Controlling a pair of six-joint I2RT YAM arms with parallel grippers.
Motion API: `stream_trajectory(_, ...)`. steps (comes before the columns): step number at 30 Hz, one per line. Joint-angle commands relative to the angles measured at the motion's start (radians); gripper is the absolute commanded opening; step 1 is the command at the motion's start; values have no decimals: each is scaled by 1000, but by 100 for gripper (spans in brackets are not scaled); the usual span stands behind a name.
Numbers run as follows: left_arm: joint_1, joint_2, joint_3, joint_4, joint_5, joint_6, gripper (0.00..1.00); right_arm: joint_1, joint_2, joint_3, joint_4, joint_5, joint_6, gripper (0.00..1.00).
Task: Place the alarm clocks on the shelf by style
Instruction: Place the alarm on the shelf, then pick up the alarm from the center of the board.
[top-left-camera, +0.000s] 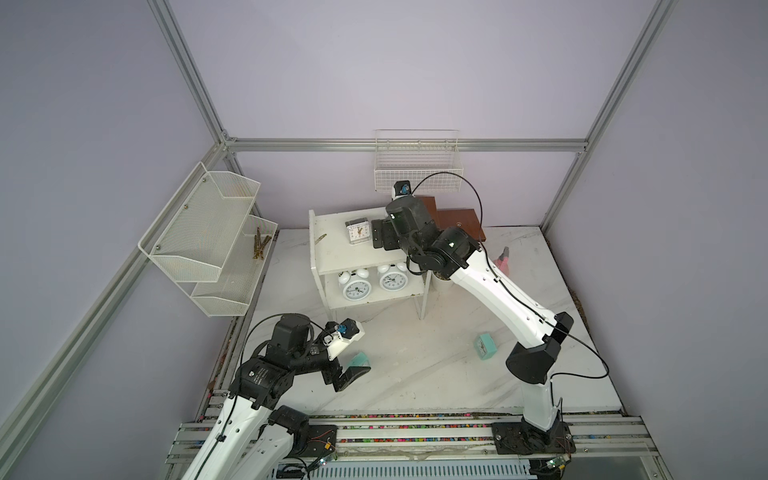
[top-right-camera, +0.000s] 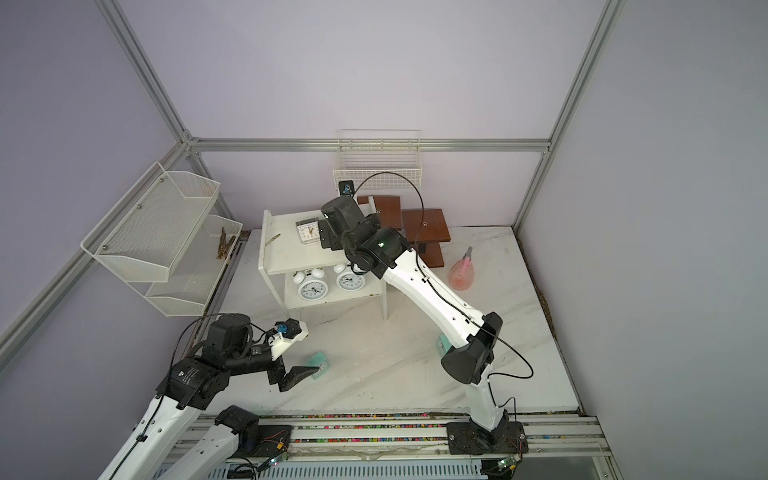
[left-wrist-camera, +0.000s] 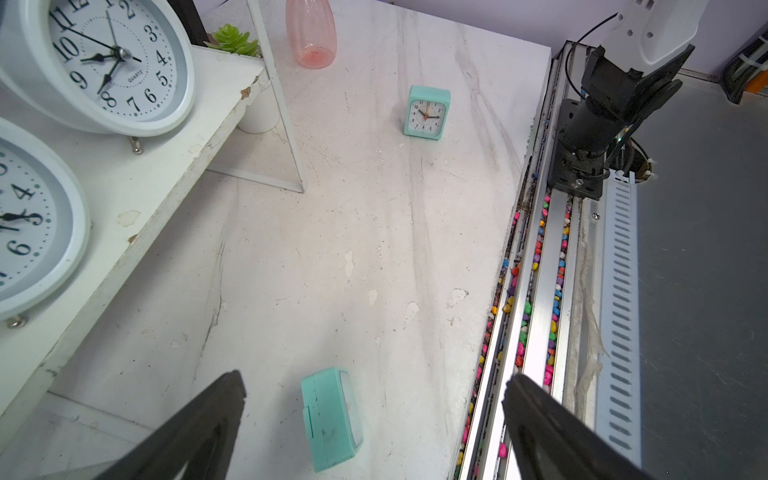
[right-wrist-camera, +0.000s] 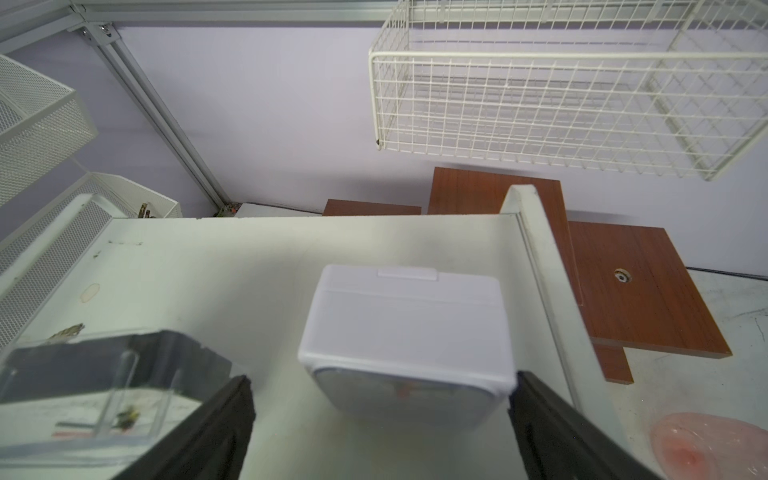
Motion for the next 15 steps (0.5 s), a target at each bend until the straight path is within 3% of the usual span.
stream_trajectory(1,-5,-9,-16,4,9,21,100,32,-112,-61,36,60,-7,100)
stream_trajectory(6,-5,-13,-18,5,9,21,100,74,-239,-226,86,65,2,100)
stream_trajectory(15,-5,-6,-18,9,9,20,100,177,-550,-710,276,14,65,98)
